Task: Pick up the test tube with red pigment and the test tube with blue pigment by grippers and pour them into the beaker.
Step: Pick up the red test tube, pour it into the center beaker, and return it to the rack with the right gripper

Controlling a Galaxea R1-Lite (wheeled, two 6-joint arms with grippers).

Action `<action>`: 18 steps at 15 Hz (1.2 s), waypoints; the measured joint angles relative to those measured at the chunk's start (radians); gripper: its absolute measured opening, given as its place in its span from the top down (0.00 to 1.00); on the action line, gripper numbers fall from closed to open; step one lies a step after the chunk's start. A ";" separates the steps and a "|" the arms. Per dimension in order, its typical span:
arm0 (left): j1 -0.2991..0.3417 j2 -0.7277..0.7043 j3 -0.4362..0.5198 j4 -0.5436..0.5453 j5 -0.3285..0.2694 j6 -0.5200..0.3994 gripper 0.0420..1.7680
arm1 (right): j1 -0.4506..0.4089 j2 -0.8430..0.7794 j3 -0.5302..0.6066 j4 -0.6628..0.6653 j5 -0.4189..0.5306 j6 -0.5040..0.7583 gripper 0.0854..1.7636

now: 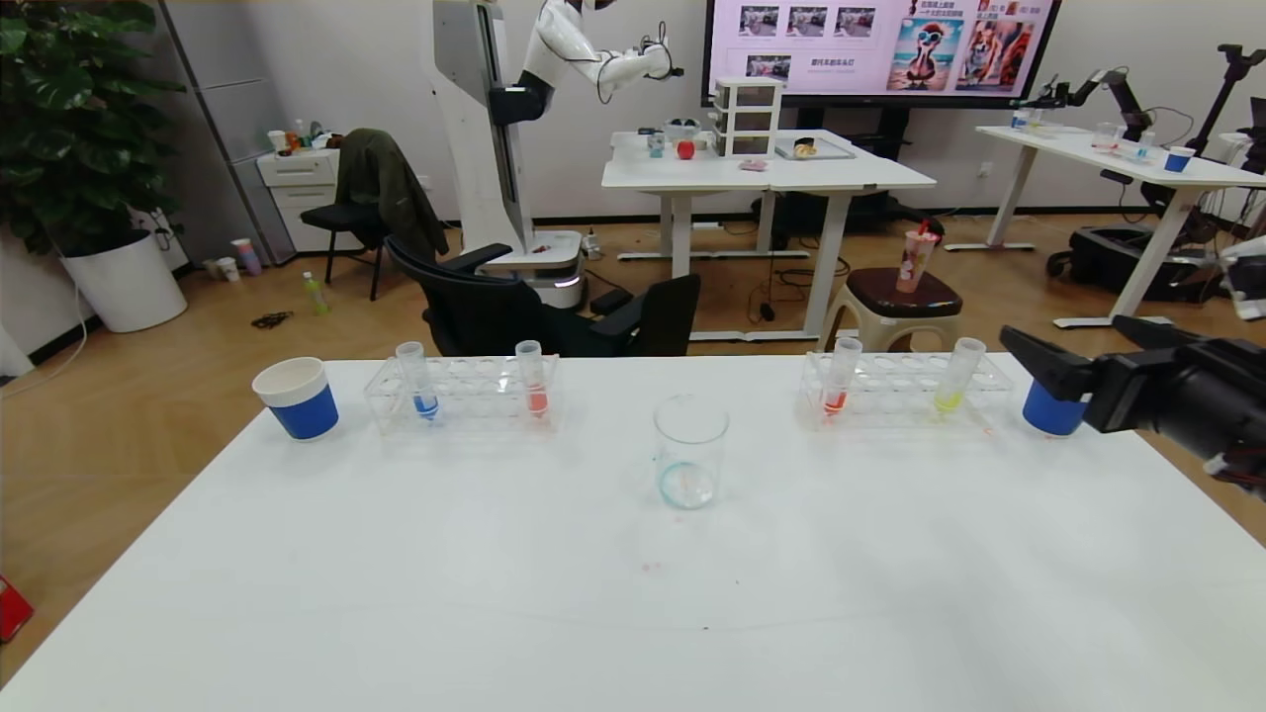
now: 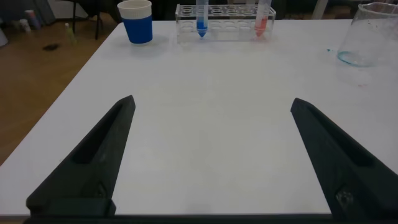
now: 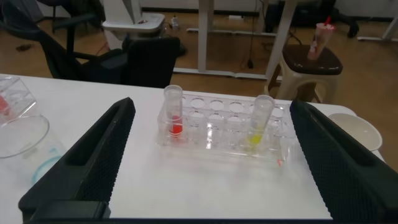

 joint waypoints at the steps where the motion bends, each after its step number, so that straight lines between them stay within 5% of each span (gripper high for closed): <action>1: 0.000 0.000 0.000 0.000 0.000 0.000 0.01 | 0.010 0.075 -0.029 -0.029 -0.001 0.010 0.02; 9: 0.000 0.000 0.000 0.000 0.000 0.000 0.01 | 0.142 0.446 -0.259 -0.070 -0.165 0.100 0.02; 18: 0.000 0.000 0.000 0.000 0.000 0.000 0.01 | 0.161 0.731 -0.512 -0.181 -0.183 0.091 0.02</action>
